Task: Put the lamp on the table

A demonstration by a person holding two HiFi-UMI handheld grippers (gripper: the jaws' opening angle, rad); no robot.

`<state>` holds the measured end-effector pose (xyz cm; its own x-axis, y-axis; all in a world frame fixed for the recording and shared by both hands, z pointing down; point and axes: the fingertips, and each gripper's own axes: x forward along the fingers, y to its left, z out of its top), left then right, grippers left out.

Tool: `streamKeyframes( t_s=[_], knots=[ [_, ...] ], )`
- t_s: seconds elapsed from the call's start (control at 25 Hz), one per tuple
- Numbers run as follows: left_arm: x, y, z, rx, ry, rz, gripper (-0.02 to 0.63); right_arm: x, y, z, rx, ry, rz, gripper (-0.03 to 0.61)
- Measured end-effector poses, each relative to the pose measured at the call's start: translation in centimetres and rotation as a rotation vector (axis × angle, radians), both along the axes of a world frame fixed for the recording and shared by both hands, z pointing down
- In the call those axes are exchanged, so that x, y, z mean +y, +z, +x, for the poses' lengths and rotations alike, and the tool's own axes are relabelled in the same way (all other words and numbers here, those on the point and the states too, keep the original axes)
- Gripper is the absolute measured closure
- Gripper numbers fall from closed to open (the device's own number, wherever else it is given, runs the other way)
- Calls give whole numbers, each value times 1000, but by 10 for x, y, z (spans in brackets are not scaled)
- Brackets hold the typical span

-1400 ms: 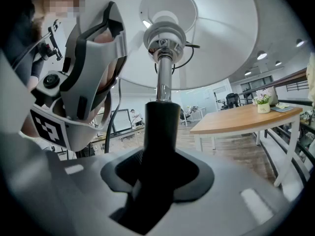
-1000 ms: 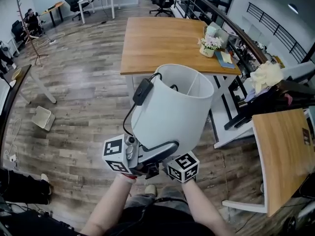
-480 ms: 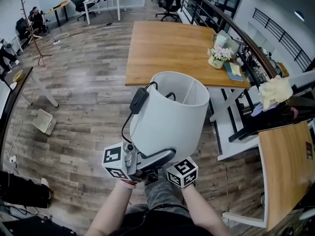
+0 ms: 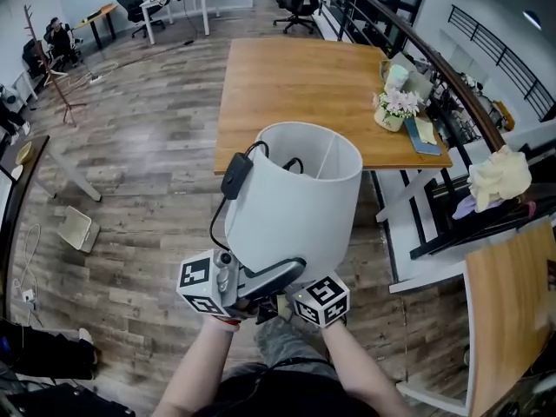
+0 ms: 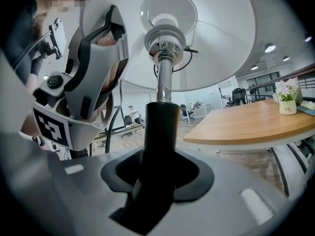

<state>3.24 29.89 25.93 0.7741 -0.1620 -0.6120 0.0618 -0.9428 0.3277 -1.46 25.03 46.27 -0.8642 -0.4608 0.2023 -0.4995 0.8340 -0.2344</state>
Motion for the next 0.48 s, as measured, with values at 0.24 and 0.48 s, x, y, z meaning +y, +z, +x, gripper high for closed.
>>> streamKeyframes(
  t_s=[0.24, 0.48],
  knots=[
    [-58, -1, -1, -12, 13, 10, 588, -61, -2, -3, -10, 8, 8, 410],
    [-102, -2, -6, -4, 23, 23, 588, -108, -3, -6, -5, 12, 23, 410]
  ],
)
